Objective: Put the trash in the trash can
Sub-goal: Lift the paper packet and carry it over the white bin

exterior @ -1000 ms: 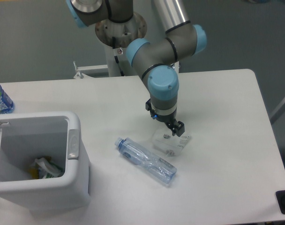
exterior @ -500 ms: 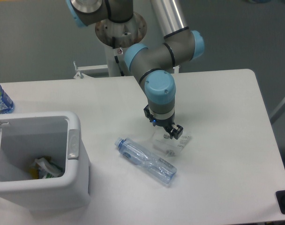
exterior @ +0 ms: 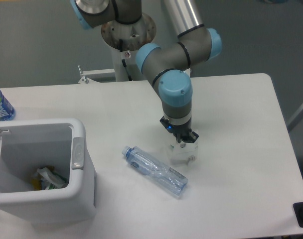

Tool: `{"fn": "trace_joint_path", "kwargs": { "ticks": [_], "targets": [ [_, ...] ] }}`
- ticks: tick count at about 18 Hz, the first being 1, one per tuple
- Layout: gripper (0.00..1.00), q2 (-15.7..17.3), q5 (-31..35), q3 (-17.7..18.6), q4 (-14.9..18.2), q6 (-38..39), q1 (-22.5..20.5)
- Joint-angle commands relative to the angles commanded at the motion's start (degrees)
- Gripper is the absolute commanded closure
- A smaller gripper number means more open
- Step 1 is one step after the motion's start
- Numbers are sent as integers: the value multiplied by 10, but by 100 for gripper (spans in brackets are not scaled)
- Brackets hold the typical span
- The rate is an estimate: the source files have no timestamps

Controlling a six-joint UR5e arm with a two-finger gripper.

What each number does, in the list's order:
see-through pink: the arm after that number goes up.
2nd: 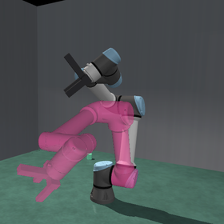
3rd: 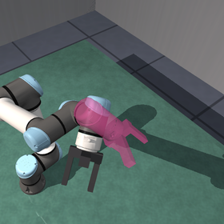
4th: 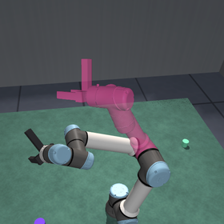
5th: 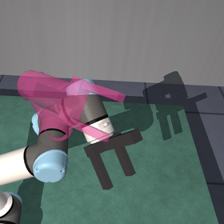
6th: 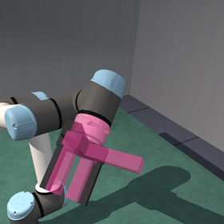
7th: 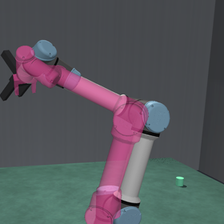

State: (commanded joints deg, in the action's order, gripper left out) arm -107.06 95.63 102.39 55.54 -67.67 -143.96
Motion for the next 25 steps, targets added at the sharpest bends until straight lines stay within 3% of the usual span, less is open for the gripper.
{"fn": "trace_joint_path", "kwargs": {
  "ticks": [6, 10, 12, 18, 21, 25],
  "targets": [
    [100, 83, -183, -46, 76, -21, -80],
    [100, 119, -285, -69, 83, 32, -112],
    [100, 123, -348, -85, 81, 102, -116],
    [100, 121, -415, -154, 47, 325, -99],
    [100, 117, -418, -156, 5, 427, -62],
    [100, 120, -418, -162, -31, 492, -13]
  ]
}}
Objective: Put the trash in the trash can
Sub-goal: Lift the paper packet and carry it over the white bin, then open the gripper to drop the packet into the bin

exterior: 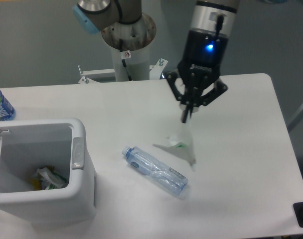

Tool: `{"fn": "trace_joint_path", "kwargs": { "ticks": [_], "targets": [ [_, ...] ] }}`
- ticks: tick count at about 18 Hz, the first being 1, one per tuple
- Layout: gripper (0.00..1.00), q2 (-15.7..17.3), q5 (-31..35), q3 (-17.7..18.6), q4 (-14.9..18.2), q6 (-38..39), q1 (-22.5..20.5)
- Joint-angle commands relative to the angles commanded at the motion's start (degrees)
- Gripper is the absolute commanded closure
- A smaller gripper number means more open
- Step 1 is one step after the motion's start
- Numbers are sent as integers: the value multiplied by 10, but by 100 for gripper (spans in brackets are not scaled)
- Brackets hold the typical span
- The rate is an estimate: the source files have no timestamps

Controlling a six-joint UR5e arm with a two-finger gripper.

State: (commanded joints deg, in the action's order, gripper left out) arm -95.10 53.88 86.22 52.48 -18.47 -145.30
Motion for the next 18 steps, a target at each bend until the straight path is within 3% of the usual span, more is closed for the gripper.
{"fn": "trace_joint_path", "kwargs": {
  "ticks": [6, 10, 13, 14, 15, 16, 18],
  "targets": [
    [100, 30, 2, 3, -6, 33, 85],
    [100, 27, 1, 6, -6, 44, 147],
    [97, 19, 0, 32, -13, 39, 186],
    [87, 12, -1, 32, -15, 41, 191],
    [69, 10, -1, 33, -16, 39, 196],
    [45, 5, 0, 33, -16, 36, 198],
    [4, 3, 0, 25, -17, 37, 198]
  ]
}}
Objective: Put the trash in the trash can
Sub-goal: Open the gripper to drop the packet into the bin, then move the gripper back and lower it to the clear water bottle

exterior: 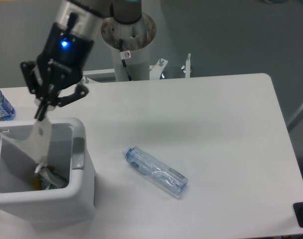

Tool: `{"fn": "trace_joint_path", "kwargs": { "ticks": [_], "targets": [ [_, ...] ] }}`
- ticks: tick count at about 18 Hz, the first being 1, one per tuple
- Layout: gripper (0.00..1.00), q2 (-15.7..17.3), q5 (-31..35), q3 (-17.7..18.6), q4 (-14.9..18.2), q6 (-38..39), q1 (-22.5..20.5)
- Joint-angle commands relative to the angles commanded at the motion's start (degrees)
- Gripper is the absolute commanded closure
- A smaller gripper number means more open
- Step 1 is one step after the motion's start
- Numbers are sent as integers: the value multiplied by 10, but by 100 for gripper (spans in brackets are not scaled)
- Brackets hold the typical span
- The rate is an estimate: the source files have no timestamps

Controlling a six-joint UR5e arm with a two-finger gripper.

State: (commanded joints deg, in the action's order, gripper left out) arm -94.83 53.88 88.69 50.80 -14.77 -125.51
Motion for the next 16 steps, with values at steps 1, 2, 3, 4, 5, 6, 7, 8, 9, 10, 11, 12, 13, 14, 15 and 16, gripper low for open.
{"fn": "trace_joint_path", "kwargs": {
  "ticks": [1, 2, 3, 4, 5, 6, 7, 8, 9, 10, 11, 12, 13, 14, 15, 16],
  "targets": [
    [0, -1, 0, -4, -3, 6, 0],
    [0, -1, 1, -6, -4, 11, -1],
    [0, -1, 1, -6, -4, 22, -7],
    [0, 0, 4, -6, -4, 36, -21],
    [0, 0, 4, -5, -4, 45, -34],
    [0, 3, 5, -5, -4, 47, -40],
    [0, 4, 6, -3, -4, 52, -51],
    [0, 6, 6, -3, -4, 66, -70],
    [0, 7, 6, -3, -5, 92, -95],
    [0, 6, 7, -3, -5, 119, -118],
    [0, 3, 9, 0, -6, 145, -138],
    [0, -1, 24, 3, -6, 162, -155],
    [0, -7, 52, 7, -6, 173, -171],
    [0, -14, 74, 8, -6, 184, -180],
    [0, -29, 92, 7, -6, 195, -188],
    [0, -40, 103, 10, -5, 207, -199]
  ]
}}
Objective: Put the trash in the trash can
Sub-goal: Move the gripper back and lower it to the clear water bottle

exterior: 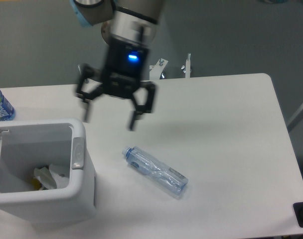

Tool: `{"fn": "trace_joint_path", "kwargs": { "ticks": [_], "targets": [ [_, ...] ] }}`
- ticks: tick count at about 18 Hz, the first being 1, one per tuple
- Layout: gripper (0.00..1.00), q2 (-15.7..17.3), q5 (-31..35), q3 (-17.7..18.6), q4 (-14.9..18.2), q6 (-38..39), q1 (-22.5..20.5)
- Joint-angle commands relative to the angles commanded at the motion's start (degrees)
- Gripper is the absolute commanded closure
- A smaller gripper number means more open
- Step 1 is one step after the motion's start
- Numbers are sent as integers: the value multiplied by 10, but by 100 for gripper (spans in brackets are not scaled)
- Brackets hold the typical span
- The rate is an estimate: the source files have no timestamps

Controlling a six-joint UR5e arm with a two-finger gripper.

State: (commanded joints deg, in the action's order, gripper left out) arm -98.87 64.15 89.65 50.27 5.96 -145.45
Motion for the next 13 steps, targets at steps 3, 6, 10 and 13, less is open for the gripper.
{"fn": "trace_joint_path", "kwargs": {
  "ticks": [3, 6, 10, 13],
  "targets": [
    [0, -33, 47, 9, 1, 5, -8],
    [0, -76, 108, 7, -1, 6, -7],
    [0, -116, 135, 1, -2, 19, -6],
    [0, -160, 154, -6, -4, 20, -5]
  ]
}}
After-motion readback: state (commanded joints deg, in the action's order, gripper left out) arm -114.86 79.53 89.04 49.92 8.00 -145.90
